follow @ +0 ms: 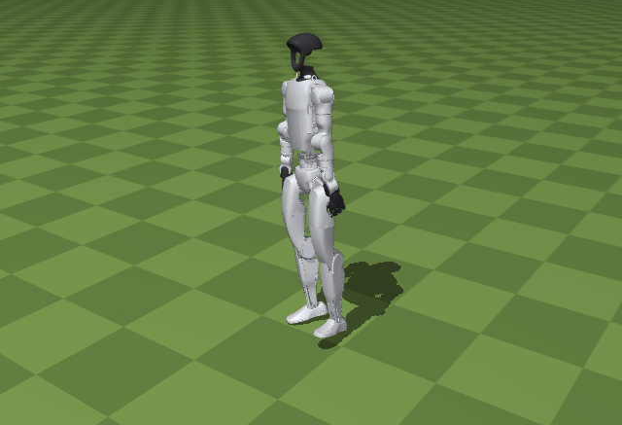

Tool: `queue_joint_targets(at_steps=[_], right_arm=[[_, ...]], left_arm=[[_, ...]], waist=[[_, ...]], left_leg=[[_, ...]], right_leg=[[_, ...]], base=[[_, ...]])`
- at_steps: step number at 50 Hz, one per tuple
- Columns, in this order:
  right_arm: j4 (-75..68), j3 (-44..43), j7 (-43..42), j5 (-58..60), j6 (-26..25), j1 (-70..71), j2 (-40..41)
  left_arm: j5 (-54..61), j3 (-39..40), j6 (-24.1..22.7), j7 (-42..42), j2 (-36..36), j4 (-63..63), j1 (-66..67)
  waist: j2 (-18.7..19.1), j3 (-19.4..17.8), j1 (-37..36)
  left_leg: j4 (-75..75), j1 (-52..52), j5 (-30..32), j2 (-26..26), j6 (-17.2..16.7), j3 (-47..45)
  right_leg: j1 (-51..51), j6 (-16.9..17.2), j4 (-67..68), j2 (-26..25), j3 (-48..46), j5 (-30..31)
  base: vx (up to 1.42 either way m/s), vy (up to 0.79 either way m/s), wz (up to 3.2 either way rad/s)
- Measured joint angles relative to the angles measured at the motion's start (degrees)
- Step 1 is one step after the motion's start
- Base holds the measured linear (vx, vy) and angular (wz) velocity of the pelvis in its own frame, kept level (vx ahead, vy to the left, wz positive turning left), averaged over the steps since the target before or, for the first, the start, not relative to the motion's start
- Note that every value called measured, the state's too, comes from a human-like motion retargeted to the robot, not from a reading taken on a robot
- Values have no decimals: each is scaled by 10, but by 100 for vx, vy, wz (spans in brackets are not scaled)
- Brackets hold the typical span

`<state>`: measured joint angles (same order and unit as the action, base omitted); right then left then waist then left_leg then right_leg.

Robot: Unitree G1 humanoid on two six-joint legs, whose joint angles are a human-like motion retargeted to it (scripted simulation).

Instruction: In place motions

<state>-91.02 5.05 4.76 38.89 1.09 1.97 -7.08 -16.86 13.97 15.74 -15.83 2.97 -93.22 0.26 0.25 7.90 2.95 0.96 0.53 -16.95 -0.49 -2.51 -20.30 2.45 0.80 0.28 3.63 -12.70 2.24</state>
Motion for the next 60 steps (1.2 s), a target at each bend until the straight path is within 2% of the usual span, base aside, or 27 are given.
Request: queue_joint_targets(at_steps=[60], right_arm=[[1, -1, -2, 11, 2, 0, -1]], left_arm=[[4, 0, 1, 0, 0, 0, 0]], waist=[[-1, 1, 0]], left_leg=[[-2, 1, 1, 1, 1, 2]], right_leg=[[-1, -2, 0, -2, -3, -2]], base=[[0, 0, 0]])
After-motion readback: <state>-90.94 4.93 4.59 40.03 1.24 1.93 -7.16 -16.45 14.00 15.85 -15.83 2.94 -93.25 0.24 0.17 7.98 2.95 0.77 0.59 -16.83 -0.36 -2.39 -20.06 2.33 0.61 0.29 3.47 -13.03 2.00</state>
